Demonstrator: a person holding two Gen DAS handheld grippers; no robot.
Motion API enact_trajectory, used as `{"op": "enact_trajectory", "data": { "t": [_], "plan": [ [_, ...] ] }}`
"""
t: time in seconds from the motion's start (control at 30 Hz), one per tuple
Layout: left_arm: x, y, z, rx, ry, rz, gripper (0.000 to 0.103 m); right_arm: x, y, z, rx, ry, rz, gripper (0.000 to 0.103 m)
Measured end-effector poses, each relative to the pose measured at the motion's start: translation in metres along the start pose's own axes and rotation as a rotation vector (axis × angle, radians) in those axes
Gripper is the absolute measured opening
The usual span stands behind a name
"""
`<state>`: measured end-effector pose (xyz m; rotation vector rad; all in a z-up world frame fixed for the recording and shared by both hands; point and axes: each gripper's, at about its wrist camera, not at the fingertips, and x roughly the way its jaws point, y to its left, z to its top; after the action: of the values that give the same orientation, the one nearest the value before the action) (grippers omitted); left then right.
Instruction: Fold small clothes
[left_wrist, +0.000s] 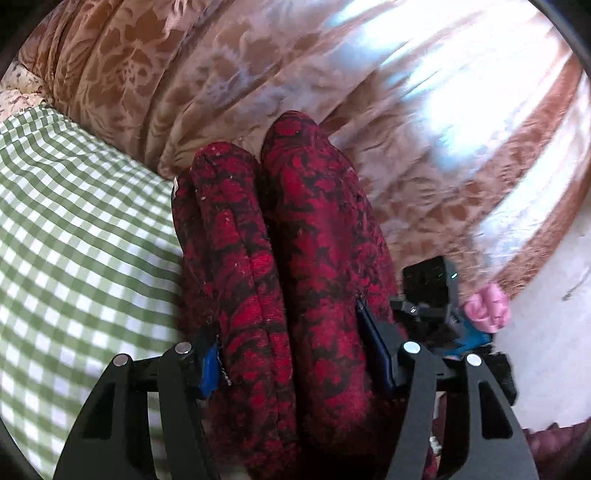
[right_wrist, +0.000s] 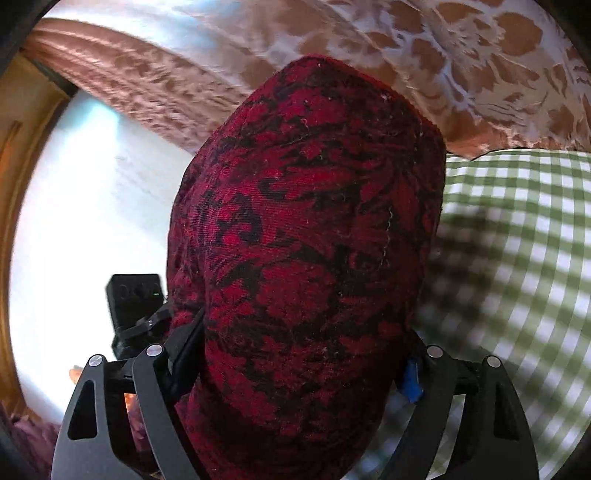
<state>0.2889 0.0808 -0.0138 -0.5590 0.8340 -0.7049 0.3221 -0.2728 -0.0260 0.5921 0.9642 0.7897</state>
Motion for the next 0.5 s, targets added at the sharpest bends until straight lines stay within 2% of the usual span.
{"op": "enact_trajectory", "data": {
  "t": [0.07,0.13,0.17,0.2,0.27,0.33,0.4,0.47,0.5],
  "plan": [
    [0.031,0.015,0.004,-0.014,0.066,0.073,0.063,0.011,-0.024,0.012,0.036,0.018,-0.056,0.083],
    [0.063,0.026,0.0,0.009,0.137,0.198,0.065,0.024,-0.049,0.017,0.074,0.048,-0.151,0.085],
    [0.072,0.03,-0.003,0.011,0.149,0.214,0.073,0.031,-0.062,0.017,0.095,0.064,-0.2,0.089],
    [0.075,0.032,-0.005,0.02,0.124,0.225,0.077,0.036,-0.071,0.016,0.106,0.071,-0.22,0.099],
    [0.074,0.032,-0.004,-0.003,0.115,0.221,0.079,0.034,-0.078,0.013,0.113,0.036,-0.208,0.1],
    [0.071,0.024,-0.002,0.026,0.105,0.245,0.079,0.029,-0.075,0.012,0.123,0.016,-0.214,0.1],
    [0.066,0.014,0.001,0.056,0.096,0.286,0.08,0.018,-0.062,0.012,0.081,-0.016,-0.284,0.1],
    [0.056,0.003,0.0,0.083,0.052,0.345,0.085,0.005,-0.037,0.013,0.007,-0.077,-0.393,0.1],
    [0.05,-0.006,-0.003,0.114,0.011,0.407,0.085,-0.002,-0.019,0.013,-0.049,-0.124,-0.463,0.1]
  ]
}}
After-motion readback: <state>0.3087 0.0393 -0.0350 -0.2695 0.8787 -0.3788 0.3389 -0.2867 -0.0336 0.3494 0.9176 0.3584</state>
